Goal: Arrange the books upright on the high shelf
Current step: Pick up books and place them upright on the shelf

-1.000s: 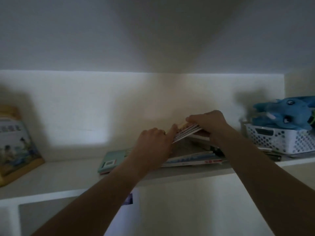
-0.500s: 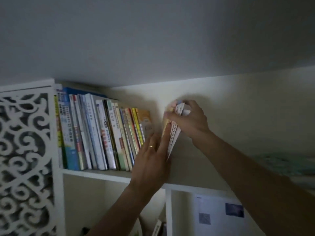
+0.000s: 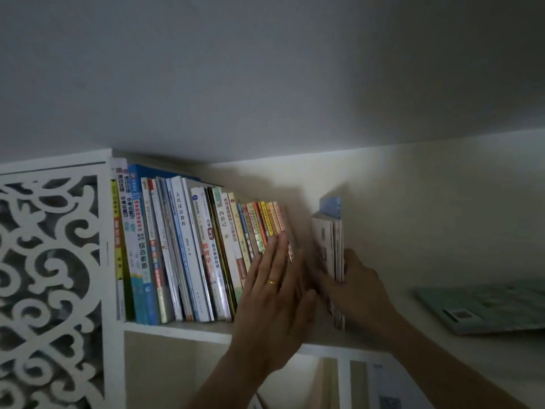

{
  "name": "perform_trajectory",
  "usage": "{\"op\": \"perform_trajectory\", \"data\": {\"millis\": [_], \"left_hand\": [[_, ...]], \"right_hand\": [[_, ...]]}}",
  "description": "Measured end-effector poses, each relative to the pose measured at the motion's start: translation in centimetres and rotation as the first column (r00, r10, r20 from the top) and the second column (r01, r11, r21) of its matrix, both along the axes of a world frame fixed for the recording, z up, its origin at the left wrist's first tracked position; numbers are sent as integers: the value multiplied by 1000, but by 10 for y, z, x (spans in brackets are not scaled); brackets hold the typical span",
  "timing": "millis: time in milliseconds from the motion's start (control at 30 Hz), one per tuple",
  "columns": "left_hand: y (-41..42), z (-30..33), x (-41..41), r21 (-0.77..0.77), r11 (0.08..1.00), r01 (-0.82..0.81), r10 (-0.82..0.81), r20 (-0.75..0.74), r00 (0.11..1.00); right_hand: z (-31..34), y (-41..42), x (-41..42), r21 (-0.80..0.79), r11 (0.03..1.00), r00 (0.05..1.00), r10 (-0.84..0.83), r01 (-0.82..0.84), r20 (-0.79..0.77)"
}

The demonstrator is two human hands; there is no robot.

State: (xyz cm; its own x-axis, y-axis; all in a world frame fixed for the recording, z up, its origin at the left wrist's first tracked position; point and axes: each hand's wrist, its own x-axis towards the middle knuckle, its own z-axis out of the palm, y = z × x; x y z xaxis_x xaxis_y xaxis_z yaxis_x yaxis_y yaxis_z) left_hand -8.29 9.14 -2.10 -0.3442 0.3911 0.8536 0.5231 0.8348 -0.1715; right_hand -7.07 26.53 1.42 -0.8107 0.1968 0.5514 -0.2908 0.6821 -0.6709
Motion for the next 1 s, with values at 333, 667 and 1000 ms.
{"op": "perform_trajectory", "data": {"millis": [333, 667, 1000], "left_hand": [[14, 9, 23, 203, 959, 197, -194, -33, 980], [70, 36, 32, 460, 886, 55, -223, 318, 921], [76, 13, 19, 858, 368, 358, -859, 166, 485]], "right_hand": [[-13, -2, -5, 144, 974, 981, -161, 175, -106], [-5, 35, 31, -41, 913, 904, 408, -407, 125], [6, 84, 14, -476, 844, 964, 161, -246, -212]]}}
